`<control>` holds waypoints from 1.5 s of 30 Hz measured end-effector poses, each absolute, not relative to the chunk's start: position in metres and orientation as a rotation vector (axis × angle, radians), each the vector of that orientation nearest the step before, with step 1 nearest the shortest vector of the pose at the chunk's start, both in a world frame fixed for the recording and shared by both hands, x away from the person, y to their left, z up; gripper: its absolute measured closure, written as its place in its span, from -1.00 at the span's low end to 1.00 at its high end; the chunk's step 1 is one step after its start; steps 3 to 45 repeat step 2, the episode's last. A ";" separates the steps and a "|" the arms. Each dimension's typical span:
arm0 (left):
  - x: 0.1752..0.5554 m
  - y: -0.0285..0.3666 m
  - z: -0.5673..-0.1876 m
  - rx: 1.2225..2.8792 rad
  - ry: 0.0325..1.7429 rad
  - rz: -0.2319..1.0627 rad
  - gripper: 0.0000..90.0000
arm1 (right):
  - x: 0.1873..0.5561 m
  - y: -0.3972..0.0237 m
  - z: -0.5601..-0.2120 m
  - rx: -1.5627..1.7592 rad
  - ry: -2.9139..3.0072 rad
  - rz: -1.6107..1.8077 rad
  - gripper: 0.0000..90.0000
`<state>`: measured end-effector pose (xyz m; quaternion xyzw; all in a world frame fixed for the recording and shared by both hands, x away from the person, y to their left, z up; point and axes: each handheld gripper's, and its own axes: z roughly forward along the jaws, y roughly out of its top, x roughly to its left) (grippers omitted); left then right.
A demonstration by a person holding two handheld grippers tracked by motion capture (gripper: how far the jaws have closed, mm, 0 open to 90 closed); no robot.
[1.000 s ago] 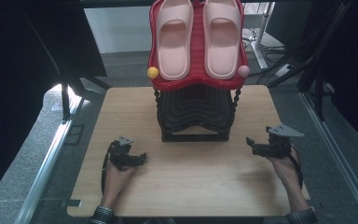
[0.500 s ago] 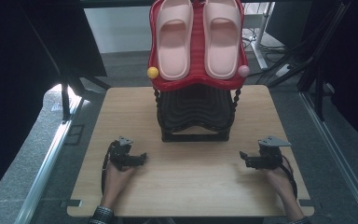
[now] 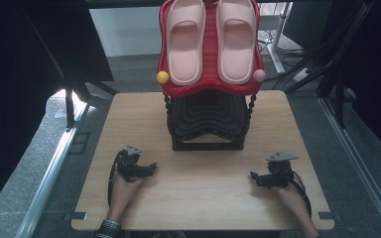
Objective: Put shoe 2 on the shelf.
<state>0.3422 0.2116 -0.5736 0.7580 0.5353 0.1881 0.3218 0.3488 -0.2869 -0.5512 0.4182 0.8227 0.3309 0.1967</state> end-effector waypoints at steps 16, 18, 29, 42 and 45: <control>0.342 0.212 -0.574 1.990 1.406 0.493 -0.93 | 0.349 -0.287 -0.551 1.174 2.302 0.926 -0.88; 0.342 0.212 -0.574 1.990 1.406 0.493 -0.93 | 0.349 -0.287 -0.551 1.174 2.302 0.926 -0.88; 0.342 0.212 -0.574 1.990 1.406 0.493 -0.93 | 0.349 -0.287 -0.551 1.174 2.302 0.926 -0.88; 0.342 0.212 -0.574 1.990 1.406 0.493 -0.93 | 0.349 -0.287 -0.551 1.174 2.302 0.926 -0.88; 0.342 0.212 -0.574 1.990 1.406 0.493 -0.93 | 0.349 -0.287 -0.551 1.174 2.302 0.926 -0.88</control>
